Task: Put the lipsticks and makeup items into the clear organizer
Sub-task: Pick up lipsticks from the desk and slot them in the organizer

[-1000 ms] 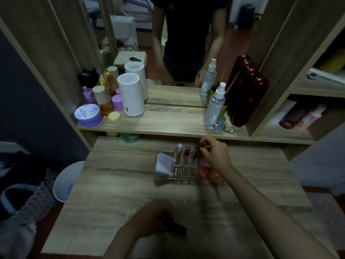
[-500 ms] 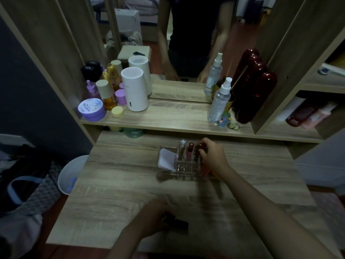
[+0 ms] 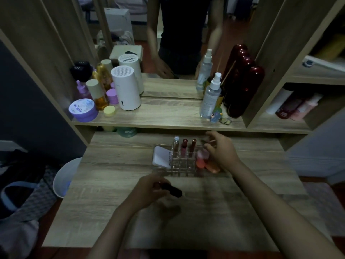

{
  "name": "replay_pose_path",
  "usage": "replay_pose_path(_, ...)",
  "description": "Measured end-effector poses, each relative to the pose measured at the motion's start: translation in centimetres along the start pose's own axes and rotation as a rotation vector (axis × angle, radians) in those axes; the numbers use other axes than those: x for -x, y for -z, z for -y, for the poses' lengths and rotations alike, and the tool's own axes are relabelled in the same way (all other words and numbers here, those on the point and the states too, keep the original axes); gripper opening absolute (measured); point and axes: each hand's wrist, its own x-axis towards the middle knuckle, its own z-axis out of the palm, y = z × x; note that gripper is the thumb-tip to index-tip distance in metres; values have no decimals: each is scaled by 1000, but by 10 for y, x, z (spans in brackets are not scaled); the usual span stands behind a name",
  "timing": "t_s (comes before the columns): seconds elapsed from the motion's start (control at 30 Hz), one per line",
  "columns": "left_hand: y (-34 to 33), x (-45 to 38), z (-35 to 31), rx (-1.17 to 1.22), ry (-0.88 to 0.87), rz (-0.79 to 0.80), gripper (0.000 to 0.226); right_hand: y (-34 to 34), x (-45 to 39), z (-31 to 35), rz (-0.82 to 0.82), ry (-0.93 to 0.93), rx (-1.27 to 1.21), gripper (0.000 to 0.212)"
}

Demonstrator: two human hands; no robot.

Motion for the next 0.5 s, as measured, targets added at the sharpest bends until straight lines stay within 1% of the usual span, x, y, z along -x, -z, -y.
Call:
replay_pose_path(0.1, 13, -13, -8, 33, -32, -88, 22, 28, 14, -29, -67, -53, 81, 28)
replay_pose_path(0.17, 19, -21, -12, 45, -48, -165, 21, 41, 35, -56, -95, -149, 155, 17)
replay_pose_path(0.23, 23, -26, -15, 59, -61, -213, 22, 47, 58, -84, -81, -245, 213, 13)
replay_pose_path(0.27, 24, -29, -16, 65, -62, -228, 22, 47, 70, -96, -15, -311, 234, 14)
replay_pose_path(0.3, 24, -32, -15, 66, -62, -237, 22, 46, 81, -106, 86, -374, 250, 17)
replay_pose_path(0.37, 24, -36, -15, 40, -63, -241, 21, 38, 102, -117, 276, -432, 274, 26)
replay_pose_path(0.4, 23, -38, -15, 23, -63, -237, 22, 34, 112, -119, 307, -448, 274, 34)
replay_pose_path(0.43, 23, -38, -15, 9, -61, -241, 22, 29, 119, -117, 301, -456, 260, 41)
replay_pose_path(0.5, 23, -39, -16, 2, -74, -241, 24, 21, 130, -115, 247, -455, 236, 47)
